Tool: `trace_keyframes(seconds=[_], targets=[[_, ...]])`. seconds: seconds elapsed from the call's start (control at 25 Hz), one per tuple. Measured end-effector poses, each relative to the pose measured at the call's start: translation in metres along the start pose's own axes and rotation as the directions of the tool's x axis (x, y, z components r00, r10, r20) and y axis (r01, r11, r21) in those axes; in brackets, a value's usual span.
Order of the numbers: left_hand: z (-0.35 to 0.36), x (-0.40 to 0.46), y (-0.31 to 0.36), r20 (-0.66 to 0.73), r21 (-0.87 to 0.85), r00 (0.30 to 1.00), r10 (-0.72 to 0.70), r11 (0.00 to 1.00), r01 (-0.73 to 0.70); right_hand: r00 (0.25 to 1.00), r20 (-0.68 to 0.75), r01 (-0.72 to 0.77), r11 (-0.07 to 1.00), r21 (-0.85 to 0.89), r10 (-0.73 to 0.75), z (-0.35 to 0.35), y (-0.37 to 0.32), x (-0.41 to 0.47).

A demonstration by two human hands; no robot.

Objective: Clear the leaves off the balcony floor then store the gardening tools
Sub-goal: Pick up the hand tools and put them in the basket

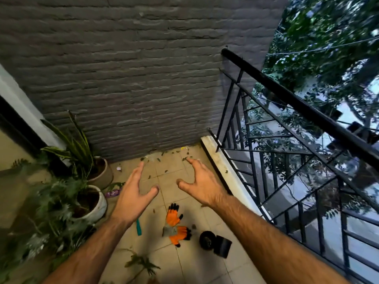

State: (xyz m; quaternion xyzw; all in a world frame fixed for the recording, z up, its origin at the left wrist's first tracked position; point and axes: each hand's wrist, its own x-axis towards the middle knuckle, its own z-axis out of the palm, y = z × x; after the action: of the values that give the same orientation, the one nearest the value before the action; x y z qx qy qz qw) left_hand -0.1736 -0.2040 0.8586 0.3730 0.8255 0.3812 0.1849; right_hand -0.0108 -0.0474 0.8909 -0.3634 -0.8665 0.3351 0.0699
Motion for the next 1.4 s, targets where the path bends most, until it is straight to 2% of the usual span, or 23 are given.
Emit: trace_keyframes(seconds=[0.16,0.32,0.44,0.64,0.88,0.96,1.16,1.4], targets=[[-0.022,0.043,-0.019,0.035,0.003,0.999,0.038,0.999,-0.038,0.998,-0.045,-0.049,0.999,0.019,0.05,0.011,-0.023,0.036],[-0.033,0.067,-0.039,0.052,-0.011,0.999,0.008,1.0,-0.008,0.995,-0.019,-0.101,0.993,0.06,0.102,0.031,-0.036,0.059],[-0.033,0.077,-0.052,0.073,-0.044,0.995,-0.063,0.997,0.067,0.994,0.003,-0.106,0.993,0.047,0.106,0.039,-0.036,0.074],[-0.029,0.089,-0.073,0.03,-0.052,0.979,-0.202,0.978,0.203,0.994,0.08,-0.074,0.997,-0.012,0.075,0.043,-0.021,0.113],[-0.025,0.116,-0.094,-0.099,-0.058,0.907,-0.409,0.913,0.405,0.975,0.22,0.048,0.998,-0.045,-0.037,0.05,0.001,0.197],[-0.02,0.124,-0.099,-0.112,-0.039,0.893,-0.435,0.9,0.434,0.968,0.242,0.083,0.995,-0.048,-0.069,0.055,0.008,0.219],[0.031,0.168,-0.142,-0.116,-0.053,0.822,-0.558,0.83,0.556,0.923,0.367,0.156,0.985,-0.08,-0.117,0.1,0.045,0.302],[0.131,0.228,-0.258,-0.094,-0.016,0.821,-0.564,0.825,0.565,0.901,0.414,0.18,0.98,-0.087,-0.128,0.226,0.117,0.369]])
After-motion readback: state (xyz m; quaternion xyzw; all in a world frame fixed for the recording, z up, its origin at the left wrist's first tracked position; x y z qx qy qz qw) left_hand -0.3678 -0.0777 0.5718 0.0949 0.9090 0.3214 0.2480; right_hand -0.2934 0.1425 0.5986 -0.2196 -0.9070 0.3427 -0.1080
